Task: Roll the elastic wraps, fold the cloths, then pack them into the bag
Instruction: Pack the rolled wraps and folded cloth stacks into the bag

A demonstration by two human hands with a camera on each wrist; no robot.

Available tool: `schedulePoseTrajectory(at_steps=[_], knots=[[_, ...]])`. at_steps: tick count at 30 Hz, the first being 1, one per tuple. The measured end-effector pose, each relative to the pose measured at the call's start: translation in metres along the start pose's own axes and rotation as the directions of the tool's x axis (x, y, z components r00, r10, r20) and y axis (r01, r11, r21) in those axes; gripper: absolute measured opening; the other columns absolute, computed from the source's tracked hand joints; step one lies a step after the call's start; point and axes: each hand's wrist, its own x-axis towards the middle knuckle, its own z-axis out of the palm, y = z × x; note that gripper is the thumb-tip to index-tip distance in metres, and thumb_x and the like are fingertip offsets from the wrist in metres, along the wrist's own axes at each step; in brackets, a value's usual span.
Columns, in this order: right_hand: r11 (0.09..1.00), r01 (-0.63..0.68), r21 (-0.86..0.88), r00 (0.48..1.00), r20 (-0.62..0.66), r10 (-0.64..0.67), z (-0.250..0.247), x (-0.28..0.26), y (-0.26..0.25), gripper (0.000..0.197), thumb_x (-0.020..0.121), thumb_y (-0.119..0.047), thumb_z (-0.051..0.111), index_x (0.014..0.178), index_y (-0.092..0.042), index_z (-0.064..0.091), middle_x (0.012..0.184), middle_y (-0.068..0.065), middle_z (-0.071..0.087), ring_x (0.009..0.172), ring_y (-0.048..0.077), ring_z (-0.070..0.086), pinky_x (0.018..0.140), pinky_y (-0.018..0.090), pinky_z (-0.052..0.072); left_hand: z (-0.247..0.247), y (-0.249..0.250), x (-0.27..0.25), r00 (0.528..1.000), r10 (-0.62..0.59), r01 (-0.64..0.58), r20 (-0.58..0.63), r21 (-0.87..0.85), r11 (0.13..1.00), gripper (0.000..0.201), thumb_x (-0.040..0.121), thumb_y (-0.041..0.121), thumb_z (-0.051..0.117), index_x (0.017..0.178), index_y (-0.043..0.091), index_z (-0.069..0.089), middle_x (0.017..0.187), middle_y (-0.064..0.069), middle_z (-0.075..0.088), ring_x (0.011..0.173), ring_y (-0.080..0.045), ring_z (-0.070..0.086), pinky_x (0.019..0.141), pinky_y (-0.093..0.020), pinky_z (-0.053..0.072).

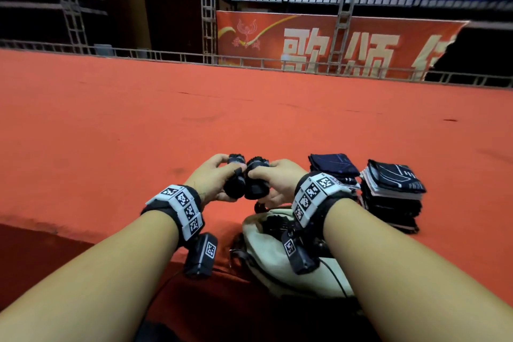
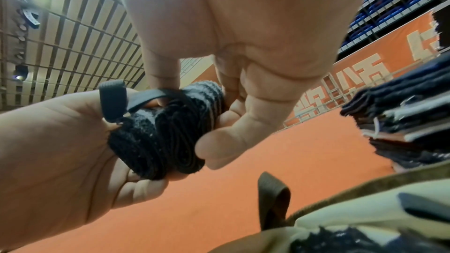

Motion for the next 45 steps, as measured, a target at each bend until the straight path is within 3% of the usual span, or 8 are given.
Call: schedulePoseTrajectory(at_steps=[11,15,22,25,30,34,39,45], knots=[[0.999,-0.034,-0.038,0.97,-0.243,0.023,-0.107,-0.066,0.008,0.028,0.087,-0.021,0.07,0.104,0.0,0.064,0.076,0.016,0.063,0.057,0.031,0.064,0.049,0.03,0.052,0.082,0.026,-0.002,0.984,0.022,-0.04,0.177,0.103,0.994,0.047,0.083,0.037,0.082,0.117,0.018,0.054,0.086,-0.012,0.07,0.062,-0.025,0.063,0.061,-0.036,0.055],[0.984,-0.129,-0.119,0.923,-0.377,0.075,-0.147,-0.089,0.03,0.019,0.085,-0.021,0.067,0.091,-0.003,0.064,0.046,0.004,0.058,0.044,0.027,0.061,0.055,0.036,0.054,0.11,0.022,-0.003,0.969,-0.036,-0.008,0.243,0.177,0.984,0.039,0.087,0.031,0.077,0.115,0.019,0.053,0.075,-0.007,0.065,0.044,-0.015,0.056,0.041,-0.022,0.043],[0.936,-0.301,-0.18,0.903,-0.37,0.219,-0.165,-0.108,0.075,0.034,0.066,-0.025,0.074,0.085,0.002,0.063,0.065,0.02,0.063,0.06,0.039,0.07,0.064,0.05,0.062,0.16,-0.001,0.006,0.899,-0.147,0.042,0.412,0.252,0.967,0.039,0.087,0.03,0.077,0.117,0.012,0.06,0.108,-0.011,0.073,0.076,-0.024,0.075,0.064,-0.036,0.059],[0.936,-0.323,-0.143,0.901,-0.349,0.258,-0.166,-0.108,0.089,0.023,0.078,-0.019,0.072,0.081,-0.002,0.056,0.058,0.014,0.051,0.045,0.029,0.059,0.053,0.039,0.059,0.18,-0.009,0.004,0.875,-0.185,0.115,0.447,0.18,0.977,0.041,0.093,0.031,0.072,0.121,0.005,0.057,0.097,-0.008,0.07,0.071,-0.021,0.071,0.058,-0.032,0.057],[0.947,-0.314,-0.064,0.903,-0.329,0.277,-0.166,-0.098,0.101,0.026,0.073,-0.023,0.072,0.082,-0.003,0.058,0.059,0.009,0.046,0.05,0.029,0.056,0.074,0.052,0.062,0.202,-0.02,0.005,0.885,-0.174,0.126,0.431,0.139,0.982,0.028,0.101,0.034,0.06,0.114,0.011,0.055,0.074,0.0,0.065,0.052,-0.01,0.062,0.049,-0.025,0.051],[0.938,-0.341,-0.06,0.913,-0.258,0.315,-0.163,-0.097,0.101,0.032,0.08,-0.02,0.07,0.101,0.002,0.06,0.082,0.017,0.059,0.063,0.036,0.07,0.058,0.038,0.061,0.206,-0.025,0.01,0.907,-0.144,0.059,0.395,0.22,0.974,0.042,0.092,0.047,0.066,0.118,0.016,0.058,0.108,-0.01,0.071,0.09,-0.023,0.073,0.075,-0.048,0.063],[0.898,-0.373,-0.232,0.91,-0.282,0.304,-0.16,-0.093,0.108,0.036,0.071,-0.021,0.07,0.099,0.002,0.064,0.084,0.019,0.067,0.074,0.039,0.072,0.072,0.052,0.062,0.205,-0.029,0.01,0.899,-0.134,-0.094,0.417,0.482,0.871,0.076,0.069,0.078,0.058,0.117,0.019,0.056,0.111,-0.009,0.071,0.085,-0.033,0.074,0.083,-0.054,0.06],[0.785,-0.377,-0.492,0.91,-0.355,0.214,-0.173,-0.089,0.115,0.028,0.078,-0.031,0.073,0.094,-0.008,0.071,0.094,0.01,0.075,0.082,0.026,0.07,0.067,0.029,0.051,0.204,-0.026,0.01,0.9,-0.116,-0.259,0.419,0.732,0.63,0.054,0.096,0.068,0.042,0.109,0.016,0.05,0.093,-0.013,0.073,0.062,-0.025,0.069,0.083,-0.045,0.056]])
